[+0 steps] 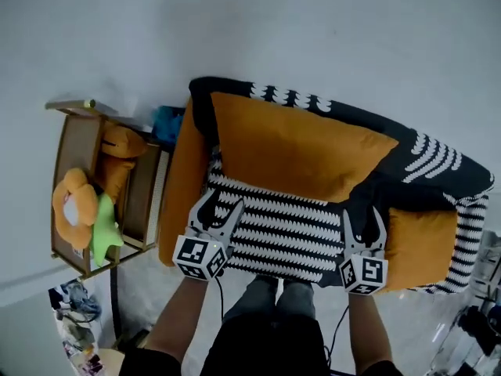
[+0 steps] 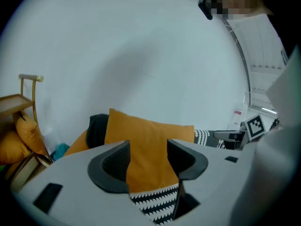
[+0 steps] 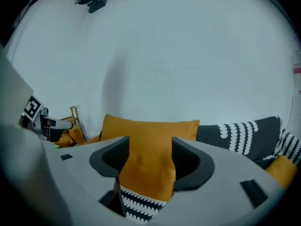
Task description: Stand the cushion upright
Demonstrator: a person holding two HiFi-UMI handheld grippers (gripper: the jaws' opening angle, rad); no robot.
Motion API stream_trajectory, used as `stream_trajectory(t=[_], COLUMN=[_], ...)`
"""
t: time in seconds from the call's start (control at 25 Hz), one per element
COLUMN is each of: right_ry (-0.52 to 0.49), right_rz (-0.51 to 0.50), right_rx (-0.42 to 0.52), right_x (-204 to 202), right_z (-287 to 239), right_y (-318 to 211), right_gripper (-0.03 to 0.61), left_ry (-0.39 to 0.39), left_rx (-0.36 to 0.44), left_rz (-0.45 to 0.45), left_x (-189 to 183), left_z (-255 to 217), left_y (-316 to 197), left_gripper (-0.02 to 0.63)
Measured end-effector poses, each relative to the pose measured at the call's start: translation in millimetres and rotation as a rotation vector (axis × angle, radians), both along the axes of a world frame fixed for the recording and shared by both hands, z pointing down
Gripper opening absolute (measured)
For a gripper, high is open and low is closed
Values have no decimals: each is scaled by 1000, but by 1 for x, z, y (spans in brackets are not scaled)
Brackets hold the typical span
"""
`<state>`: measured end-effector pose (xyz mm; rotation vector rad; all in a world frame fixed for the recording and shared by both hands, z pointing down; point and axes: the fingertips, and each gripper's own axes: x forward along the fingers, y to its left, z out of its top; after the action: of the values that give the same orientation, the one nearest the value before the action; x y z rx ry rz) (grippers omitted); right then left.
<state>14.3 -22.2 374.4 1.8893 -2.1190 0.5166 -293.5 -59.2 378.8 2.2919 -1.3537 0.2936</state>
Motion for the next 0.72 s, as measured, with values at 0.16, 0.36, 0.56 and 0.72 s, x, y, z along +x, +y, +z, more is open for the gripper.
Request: stream_trajectory(t=[0.16, 0.36, 0.56, 0.72], right_ry=[-27, -31, -90, -81], right_rz=[0, -36, -29, -29], right_rx=[57, 152, 203, 283], right_x=[-16, -22, -11, 7], right_z=[-50, -106, -149, -185], right_y=[14, 34, 75, 116], right_gripper=[261, 232, 198, 183], left_ry=[-14, -32, -12, 8], left_rx=[70, 149, 209, 278], left_rz=[16, 41, 58, 71], left_x=[-6, 3, 16, 39], left_z=[-62, -117, -166, -200], left_y=[24, 48, 76, 100], left_gripper=[239, 222, 222, 222])
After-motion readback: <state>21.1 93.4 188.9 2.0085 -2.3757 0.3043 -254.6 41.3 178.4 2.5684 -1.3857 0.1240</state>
